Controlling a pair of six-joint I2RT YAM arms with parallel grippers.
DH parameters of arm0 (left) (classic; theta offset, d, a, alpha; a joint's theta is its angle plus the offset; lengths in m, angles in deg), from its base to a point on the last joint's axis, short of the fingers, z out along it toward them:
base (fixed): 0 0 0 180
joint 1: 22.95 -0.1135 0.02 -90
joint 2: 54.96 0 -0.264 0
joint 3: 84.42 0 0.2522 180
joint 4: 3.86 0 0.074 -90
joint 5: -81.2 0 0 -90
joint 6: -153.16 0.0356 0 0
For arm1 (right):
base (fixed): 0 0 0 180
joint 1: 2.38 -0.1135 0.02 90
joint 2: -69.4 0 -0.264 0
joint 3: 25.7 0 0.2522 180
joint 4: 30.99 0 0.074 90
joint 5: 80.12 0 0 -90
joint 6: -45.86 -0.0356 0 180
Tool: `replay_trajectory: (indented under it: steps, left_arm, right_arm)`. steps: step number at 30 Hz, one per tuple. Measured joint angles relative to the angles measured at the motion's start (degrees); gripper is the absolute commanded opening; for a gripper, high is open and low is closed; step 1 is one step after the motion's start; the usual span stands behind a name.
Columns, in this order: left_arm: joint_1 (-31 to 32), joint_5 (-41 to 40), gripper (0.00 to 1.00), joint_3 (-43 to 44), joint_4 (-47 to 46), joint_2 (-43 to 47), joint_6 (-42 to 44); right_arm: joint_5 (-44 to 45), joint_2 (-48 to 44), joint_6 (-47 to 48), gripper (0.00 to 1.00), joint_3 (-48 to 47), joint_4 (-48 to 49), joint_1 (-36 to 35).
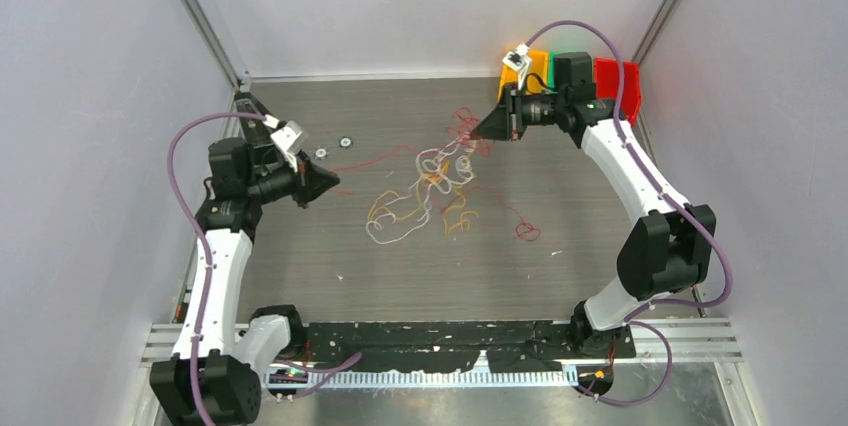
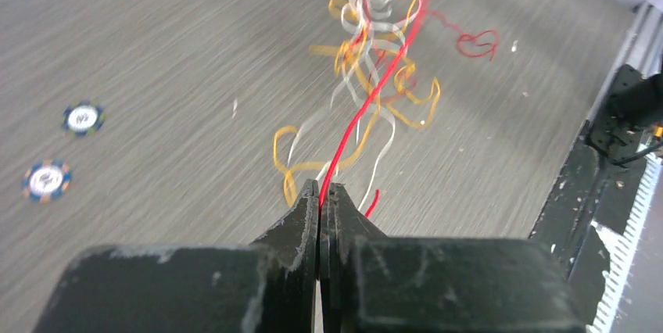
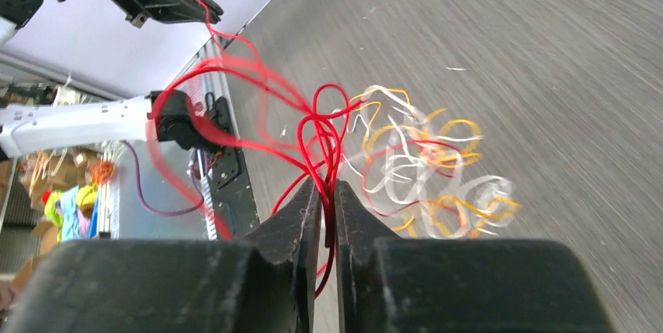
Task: Untangle the cables
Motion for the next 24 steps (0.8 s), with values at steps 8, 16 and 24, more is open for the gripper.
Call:
replay_trajectory:
  steps: [8,16,24]
  left_arm:
    - [-9.46,2.14,0.00,0.90,10.99,-0.81,7.10]
    - [-21.88,4.04,0.00,11.30,18.01,-2.95,13.46]
    - [-30.34,3.13,0.00,16.28,19.37,-8.17,15.34]
  right_arm:
    - [1.07,0.00,5.84,0.18,0.24,-7.08,5.07]
    - [4.74,2.86,14.84,0.05,0.98,-15.43,10.75]
    - [7.06,3.98,19.54,0.05,0.11,-21.53,15.93]
